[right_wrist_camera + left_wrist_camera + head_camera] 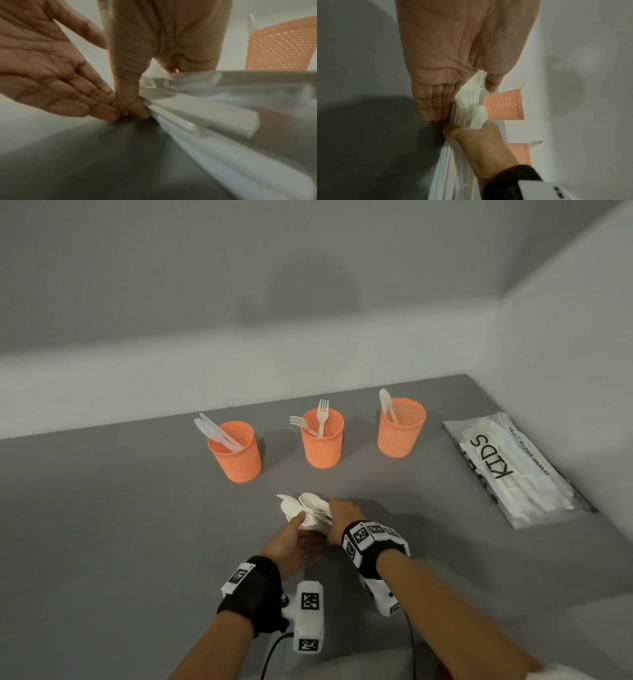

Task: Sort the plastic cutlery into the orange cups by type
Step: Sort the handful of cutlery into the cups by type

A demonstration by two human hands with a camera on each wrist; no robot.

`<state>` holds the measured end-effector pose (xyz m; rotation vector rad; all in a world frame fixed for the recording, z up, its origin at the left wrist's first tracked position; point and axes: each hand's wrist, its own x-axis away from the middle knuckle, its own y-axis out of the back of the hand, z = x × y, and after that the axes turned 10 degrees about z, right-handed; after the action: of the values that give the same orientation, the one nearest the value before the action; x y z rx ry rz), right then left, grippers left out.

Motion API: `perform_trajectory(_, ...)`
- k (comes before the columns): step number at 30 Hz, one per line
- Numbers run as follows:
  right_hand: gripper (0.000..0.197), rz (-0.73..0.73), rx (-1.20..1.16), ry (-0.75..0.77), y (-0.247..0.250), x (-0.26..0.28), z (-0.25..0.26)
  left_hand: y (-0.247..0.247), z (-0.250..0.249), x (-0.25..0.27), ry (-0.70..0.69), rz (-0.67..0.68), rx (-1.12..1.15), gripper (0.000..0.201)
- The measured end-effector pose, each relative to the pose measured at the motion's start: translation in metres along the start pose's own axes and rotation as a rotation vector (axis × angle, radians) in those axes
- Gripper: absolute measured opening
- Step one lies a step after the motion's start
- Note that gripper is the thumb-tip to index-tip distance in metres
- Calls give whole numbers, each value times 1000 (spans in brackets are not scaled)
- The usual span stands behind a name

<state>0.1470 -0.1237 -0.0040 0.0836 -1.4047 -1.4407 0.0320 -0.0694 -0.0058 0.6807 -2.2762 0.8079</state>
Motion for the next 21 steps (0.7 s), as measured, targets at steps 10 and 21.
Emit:
perform_trajectory(10, 44, -76, 0, 92, -17, 6, -2, 21, 3, 13, -58, -29, 67, 41)
perform_trajectory(21, 63, -100, -326, 174, -7, 11, -5, 21, 0, 24, -129, 60, 53, 36)
